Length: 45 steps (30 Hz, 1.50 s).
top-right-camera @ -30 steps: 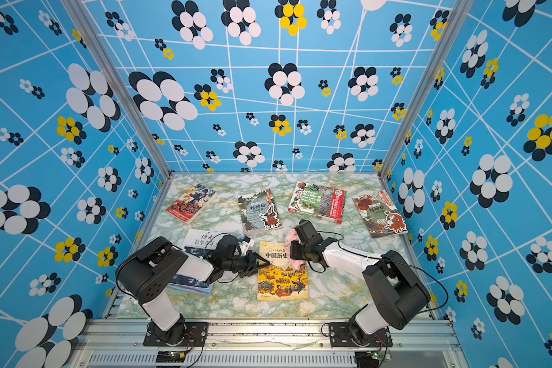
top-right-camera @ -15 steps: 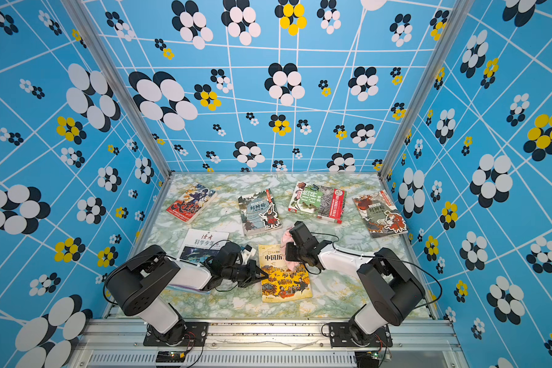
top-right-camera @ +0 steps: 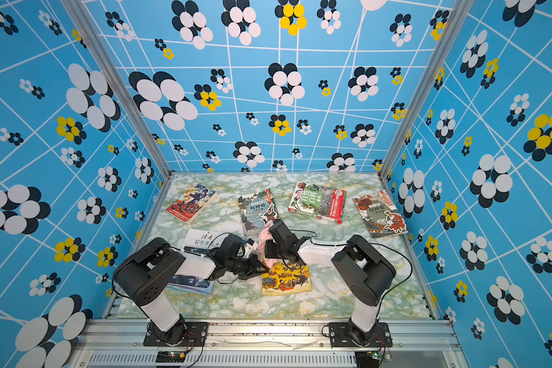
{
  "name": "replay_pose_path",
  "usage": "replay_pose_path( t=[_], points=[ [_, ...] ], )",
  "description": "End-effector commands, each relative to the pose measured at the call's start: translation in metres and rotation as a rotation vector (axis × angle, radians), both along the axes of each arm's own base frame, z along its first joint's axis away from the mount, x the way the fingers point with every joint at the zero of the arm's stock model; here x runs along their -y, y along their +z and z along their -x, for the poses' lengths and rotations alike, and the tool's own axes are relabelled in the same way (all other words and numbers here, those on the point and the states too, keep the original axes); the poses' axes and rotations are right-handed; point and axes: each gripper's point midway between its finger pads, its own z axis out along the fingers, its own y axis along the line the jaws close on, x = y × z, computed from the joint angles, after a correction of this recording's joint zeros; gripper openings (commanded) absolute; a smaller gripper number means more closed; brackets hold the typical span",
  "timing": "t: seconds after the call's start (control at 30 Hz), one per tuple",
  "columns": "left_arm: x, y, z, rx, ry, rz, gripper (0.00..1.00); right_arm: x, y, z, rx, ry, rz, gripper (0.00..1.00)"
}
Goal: Wipe the cover of the book
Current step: Wipe the dirt from the cover of the book.
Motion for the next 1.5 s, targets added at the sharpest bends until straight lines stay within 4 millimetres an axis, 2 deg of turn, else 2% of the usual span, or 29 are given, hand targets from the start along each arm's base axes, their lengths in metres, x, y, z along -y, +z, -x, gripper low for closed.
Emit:
replay_pose_path(
  t=[0.0, 0.07, 0.13, 0.2, 0.3, 0.33, 0.4, 0.47, 0.5, 0.57, 0.63, 0.7, 0.8, 0.87, 0.93, 0.97, 1.07, 1.17, 1.23, 1.33, 1.43, 1.47],
  points=[
    [-0.017, -0.022, 0.011, -0.017, -0.038, -0.11, 0.01, 0.089, -0.038, 0.013, -0.129, -0.158, 0.172, 0.0],
    [-0.018, -0.025, 0.013, -0.019, -0.043, -0.113, 0.01, 0.113, -0.038, 0.016, -0.126, -0.183, 0.249, 0.0],
    [-0.017, -0.026, 0.013, -0.019, -0.054, -0.111, 0.01, 0.106, -0.037, 0.019, -0.133, -0.163, 0.224, 0.0],
    [-0.014, -0.027, 0.012, -0.02, -0.069, -0.102, 0.0, 0.076, -0.039, 0.022, -0.133, -0.126, 0.146, 0.0],
    [-0.01, -0.027, 0.011, -0.022, -0.082, -0.084, 0.0, 0.004, -0.039, 0.027, -0.131, -0.012, 0.042, 0.0],
    [-0.009, -0.027, 0.011, -0.024, -0.085, -0.083, 0.0, -0.024, -0.036, 0.028, -0.129, 0.029, -0.014, 0.0],
    [-0.008, -0.027, 0.01, -0.025, -0.094, -0.078, 0.0, -0.066, -0.025, 0.024, -0.122, 0.065, -0.152, 0.0],
    [-0.007, -0.026, 0.01, -0.026, -0.1, -0.08, 0.0, -0.086, -0.016, 0.018, -0.123, 0.064, -0.258, 0.0],
    [-0.007, -0.026, 0.01, -0.025, -0.101, -0.081, 0.0, -0.087, -0.014, 0.015, -0.119, 0.059, -0.282, 0.0],
    [-0.007, -0.025, 0.01, -0.024, -0.104, -0.083, 0.0, -0.073, -0.018, 0.011, -0.122, 0.03, -0.27, 0.0],
    [-0.008, -0.026, 0.009, -0.023, -0.101, -0.087, 0.0, -0.037, -0.028, 0.008, -0.135, -0.037, -0.225, 0.0],
    [-0.009, -0.027, 0.01, -0.023, -0.102, -0.088, 0.0, 0.017, -0.043, 0.007, -0.161, -0.141, -0.17, 0.0],
    [-0.011, -0.029, 0.01, -0.028, -0.102, -0.092, 0.0, 0.084, -0.06, 0.014, -0.19, -0.257, -0.051, 0.0],
    [-0.011, -0.029, 0.011, -0.03, -0.107, -0.088, 0.0, 0.102, -0.064, 0.023, -0.192, -0.268, 0.034, 0.0],
    [-0.011, -0.029, 0.011, -0.027, -0.114, -0.087, 0.0, 0.093, -0.064, 0.027, -0.197, -0.256, 0.009, 0.0],
    [-0.01, -0.028, 0.011, -0.027, -0.119, -0.082, 0.0, 0.08, -0.065, 0.028, -0.196, -0.239, -0.017, 0.0],
    [-0.008, -0.026, 0.01, -0.019, -0.132, -0.073, 0.0, 0.023, -0.063, 0.029, -0.196, -0.148, -0.096, 0.0],
    [-0.007, -0.025, 0.01, -0.012, -0.141, -0.074, 0.0, -0.035, -0.05, 0.023, -0.195, -0.081, -0.246, 0.0],
    [-0.008, -0.025, 0.01, -0.009, -0.142, -0.079, 0.0, -0.05, -0.041, 0.015, -0.193, -0.089, -0.358, 0.0],
    [-0.01, -0.025, 0.009, -0.008, -0.138, -0.081, 0.0, -0.037, -0.042, 0.013, -0.199, -0.115, -0.368, 0.0],
    [-0.011, -0.026, 0.007, -0.01, -0.131, -0.081, 0.0, 0.014, -0.059, 0.022, -0.221, -0.168, -0.221, 0.0],
    [-0.012, -0.025, 0.006, -0.008, -0.129, -0.08, 0.0, 0.037, -0.065, 0.027, -0.231, -0.195, -0.16, 0.0]
  ],
)
